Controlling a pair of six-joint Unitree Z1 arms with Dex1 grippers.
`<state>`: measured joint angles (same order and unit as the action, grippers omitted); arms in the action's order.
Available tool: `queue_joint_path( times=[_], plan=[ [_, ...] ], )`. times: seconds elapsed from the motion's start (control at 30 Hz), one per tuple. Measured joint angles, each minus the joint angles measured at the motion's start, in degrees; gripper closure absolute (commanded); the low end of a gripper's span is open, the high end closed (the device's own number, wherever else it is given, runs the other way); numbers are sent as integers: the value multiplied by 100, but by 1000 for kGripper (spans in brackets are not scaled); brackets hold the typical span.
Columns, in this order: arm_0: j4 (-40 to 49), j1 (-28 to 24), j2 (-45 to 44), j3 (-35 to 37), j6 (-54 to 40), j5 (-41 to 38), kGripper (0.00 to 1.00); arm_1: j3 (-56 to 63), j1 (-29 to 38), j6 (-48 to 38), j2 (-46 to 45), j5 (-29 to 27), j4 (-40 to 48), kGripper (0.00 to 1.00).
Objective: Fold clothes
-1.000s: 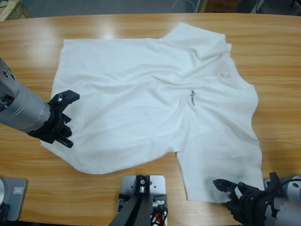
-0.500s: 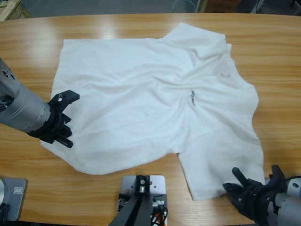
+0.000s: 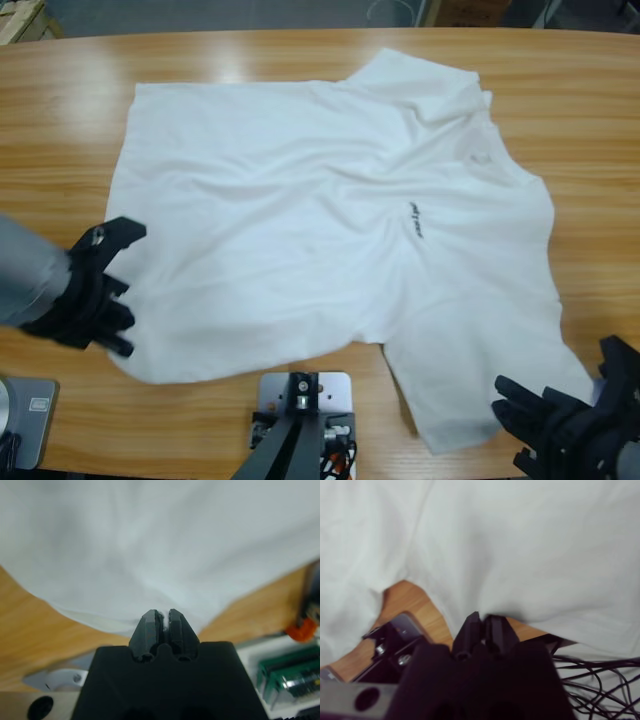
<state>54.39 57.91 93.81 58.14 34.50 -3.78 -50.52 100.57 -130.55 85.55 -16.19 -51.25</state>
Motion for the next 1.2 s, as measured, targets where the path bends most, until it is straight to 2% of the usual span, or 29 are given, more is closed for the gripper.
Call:
queue_joint_path(
  times=[0.47, 0.63, 0.77, 0.93, 1.03, 1.2],
  plan=[
    [1434, 163, -1662, -73, 593, -108, 1000, -1629, 0, 354, -335, 323, -1742, 1000],
    [1646, 163, -2119, -111, 869, -25, 1000, -2283, 4, 672, -476, 199, -2526, 1000],
    [1651, -27, -2182, -121, 892, 362, 1000, -2396, -67, 1483, -476, -596, -2628, 1000],
    [1488, -566, -1902, -46, 520, 457, 1000, -2424, -630, 2947, -331, -1633, -2455, 1000],
    [1373, -942, -1672, 45, 248, 478, 1000, -2423, -1071, 3679, -134, -1718, -2001, 1000],
    [1173, -1627, -1392, 204, -163, 517, 1000, -2379, -2078, 4934, 144, -1513, -1173, 1000]
  ],
)
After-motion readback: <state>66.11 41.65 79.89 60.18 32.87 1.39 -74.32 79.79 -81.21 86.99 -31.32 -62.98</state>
